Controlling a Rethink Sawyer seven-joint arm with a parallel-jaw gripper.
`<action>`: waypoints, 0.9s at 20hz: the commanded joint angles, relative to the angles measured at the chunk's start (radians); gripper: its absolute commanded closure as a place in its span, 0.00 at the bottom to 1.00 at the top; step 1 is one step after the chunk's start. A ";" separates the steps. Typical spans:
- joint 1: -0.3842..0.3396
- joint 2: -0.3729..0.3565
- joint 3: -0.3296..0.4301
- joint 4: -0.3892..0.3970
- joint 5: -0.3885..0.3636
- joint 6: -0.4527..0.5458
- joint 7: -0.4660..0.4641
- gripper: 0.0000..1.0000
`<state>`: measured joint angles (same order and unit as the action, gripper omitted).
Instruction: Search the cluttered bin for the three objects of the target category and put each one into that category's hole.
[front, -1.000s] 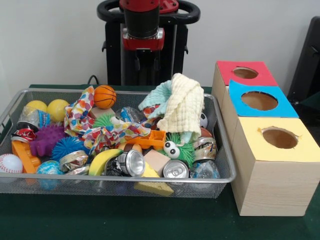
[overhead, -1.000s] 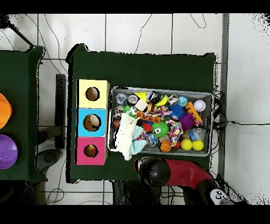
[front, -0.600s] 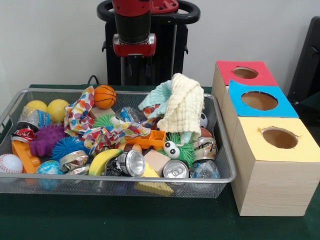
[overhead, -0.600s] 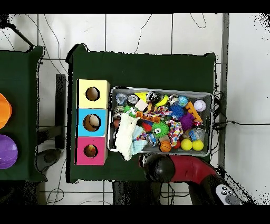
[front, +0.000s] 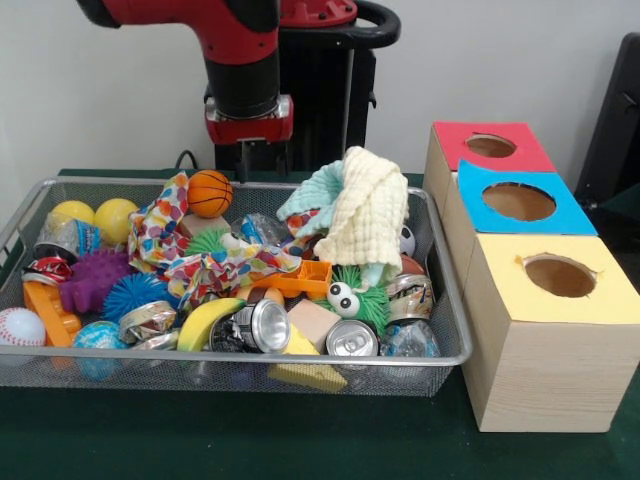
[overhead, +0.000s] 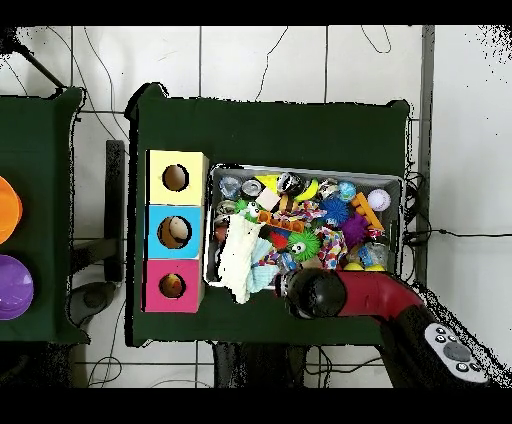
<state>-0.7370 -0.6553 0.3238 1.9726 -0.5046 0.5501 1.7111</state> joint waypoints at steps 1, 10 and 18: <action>-0.050 0.073 0.123 -0.207 -0.080 0.152 -0.309 0.00; -0.067 0.128 0.127 -0.277 -0.184 0.196 -0.313 0.00; -0.039 0.087 0.113 -0.293 -0.268 0.203 -0.294 0.00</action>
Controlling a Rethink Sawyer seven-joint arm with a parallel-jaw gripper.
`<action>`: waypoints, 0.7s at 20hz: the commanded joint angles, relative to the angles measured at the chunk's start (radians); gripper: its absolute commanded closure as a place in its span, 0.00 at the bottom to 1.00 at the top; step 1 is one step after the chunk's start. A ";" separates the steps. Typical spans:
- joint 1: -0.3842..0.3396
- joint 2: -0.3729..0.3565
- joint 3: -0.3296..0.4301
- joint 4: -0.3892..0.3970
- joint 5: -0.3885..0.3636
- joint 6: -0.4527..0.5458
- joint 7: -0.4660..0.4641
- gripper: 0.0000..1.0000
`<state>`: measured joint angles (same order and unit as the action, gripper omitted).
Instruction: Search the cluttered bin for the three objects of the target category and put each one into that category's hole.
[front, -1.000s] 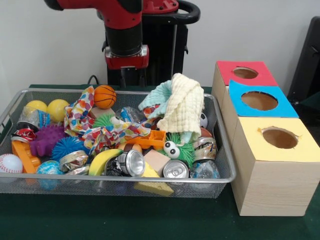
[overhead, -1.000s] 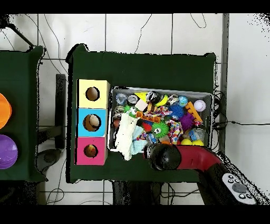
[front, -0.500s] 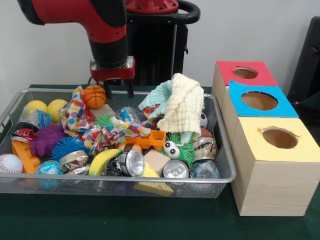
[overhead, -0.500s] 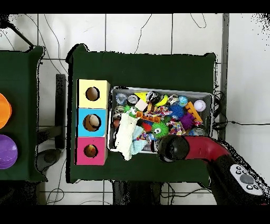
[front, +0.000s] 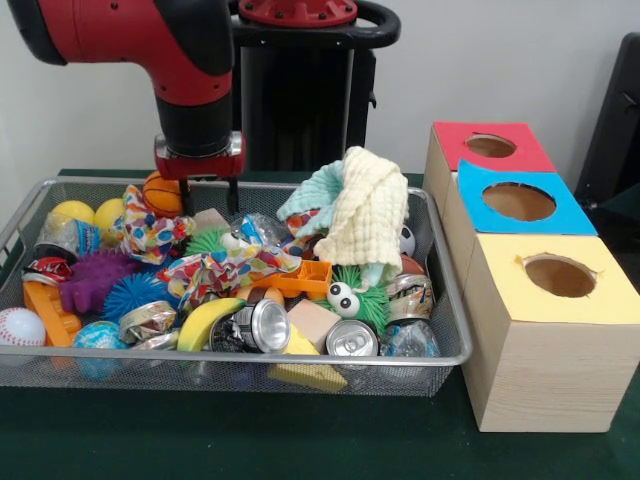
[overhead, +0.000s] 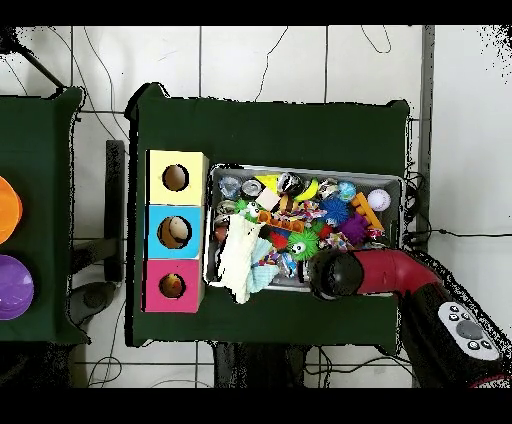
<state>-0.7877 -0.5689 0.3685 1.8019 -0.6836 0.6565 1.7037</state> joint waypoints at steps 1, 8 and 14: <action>0.011 -0.003 0.071 -0.123 -0.090 0.102 -0.287 0.00; 0.003 -0.025 0.077 -0.127 -0.103 0.124 -0.307 0.00; -0.012 -0.042 0.082 -0.139 -0.108 0.114 -0.324 0.00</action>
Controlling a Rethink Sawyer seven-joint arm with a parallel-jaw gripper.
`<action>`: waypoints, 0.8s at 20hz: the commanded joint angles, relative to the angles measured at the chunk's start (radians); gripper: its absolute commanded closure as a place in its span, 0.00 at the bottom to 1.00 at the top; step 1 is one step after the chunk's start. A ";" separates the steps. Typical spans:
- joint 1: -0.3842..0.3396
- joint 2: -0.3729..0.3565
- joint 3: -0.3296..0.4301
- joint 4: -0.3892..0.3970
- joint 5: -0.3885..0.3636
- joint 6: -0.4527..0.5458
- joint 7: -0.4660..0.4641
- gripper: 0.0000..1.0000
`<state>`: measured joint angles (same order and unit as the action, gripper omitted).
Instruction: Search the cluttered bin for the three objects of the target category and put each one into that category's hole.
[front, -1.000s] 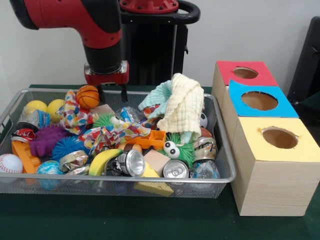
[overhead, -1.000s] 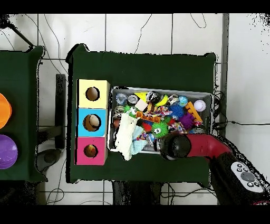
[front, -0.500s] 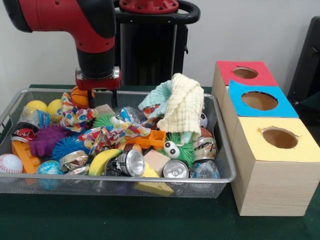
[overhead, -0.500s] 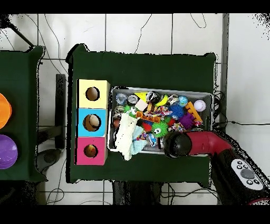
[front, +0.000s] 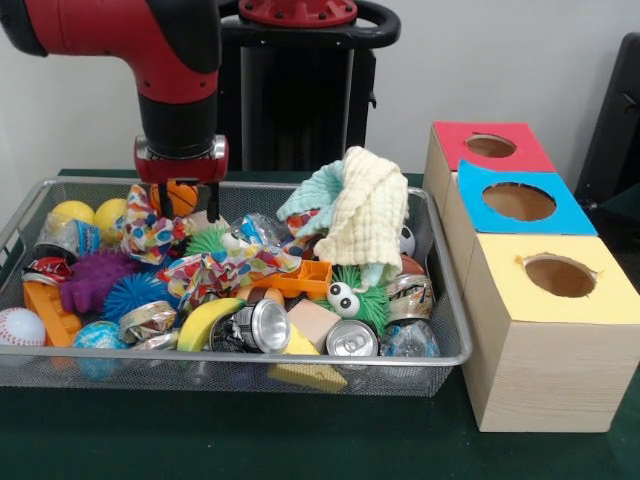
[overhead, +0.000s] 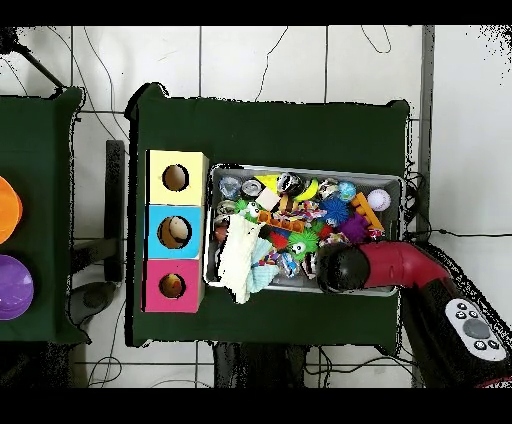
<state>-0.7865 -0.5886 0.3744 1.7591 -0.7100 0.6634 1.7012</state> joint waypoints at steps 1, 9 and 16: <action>-0.016 -0.020 0.078 -0.100 -0.084 0.099 -0.321 0.00; -0.024 0.002 0.086 -0.152 -0.094 0.104 -0.352 0.00; -0.054 0.059 0.106 -0.174 -0.127 0.082 -0.392 1.00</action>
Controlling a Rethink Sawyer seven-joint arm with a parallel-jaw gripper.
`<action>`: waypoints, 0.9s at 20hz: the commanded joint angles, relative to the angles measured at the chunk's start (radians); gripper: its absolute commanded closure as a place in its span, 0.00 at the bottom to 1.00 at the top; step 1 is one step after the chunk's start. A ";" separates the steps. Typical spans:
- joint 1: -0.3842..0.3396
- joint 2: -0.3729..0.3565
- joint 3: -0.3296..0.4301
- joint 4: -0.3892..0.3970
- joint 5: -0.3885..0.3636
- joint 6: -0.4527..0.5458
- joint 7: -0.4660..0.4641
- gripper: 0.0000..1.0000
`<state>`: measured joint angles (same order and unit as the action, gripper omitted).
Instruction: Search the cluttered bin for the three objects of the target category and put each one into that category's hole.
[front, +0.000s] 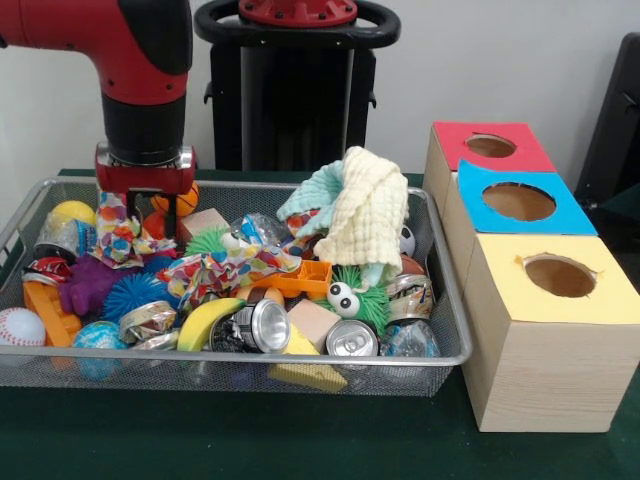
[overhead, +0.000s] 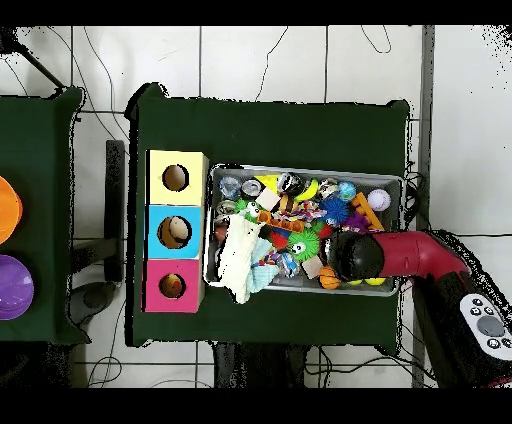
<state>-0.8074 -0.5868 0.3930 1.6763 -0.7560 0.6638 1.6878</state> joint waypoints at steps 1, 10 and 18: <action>-0.039 0.060 0.095 -0.089 -0.079 0.072 -0.377 1.00; -0.044 0.062 0.107 -0.081 -0.079 0.085 -0.352 1.00; -0.044 -0.078 0.102 0.003 -0.031 0.150 -0.355 1.00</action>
<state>-0.8466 -0.5833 0.4189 1.6573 -0.7650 0.6751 1.6802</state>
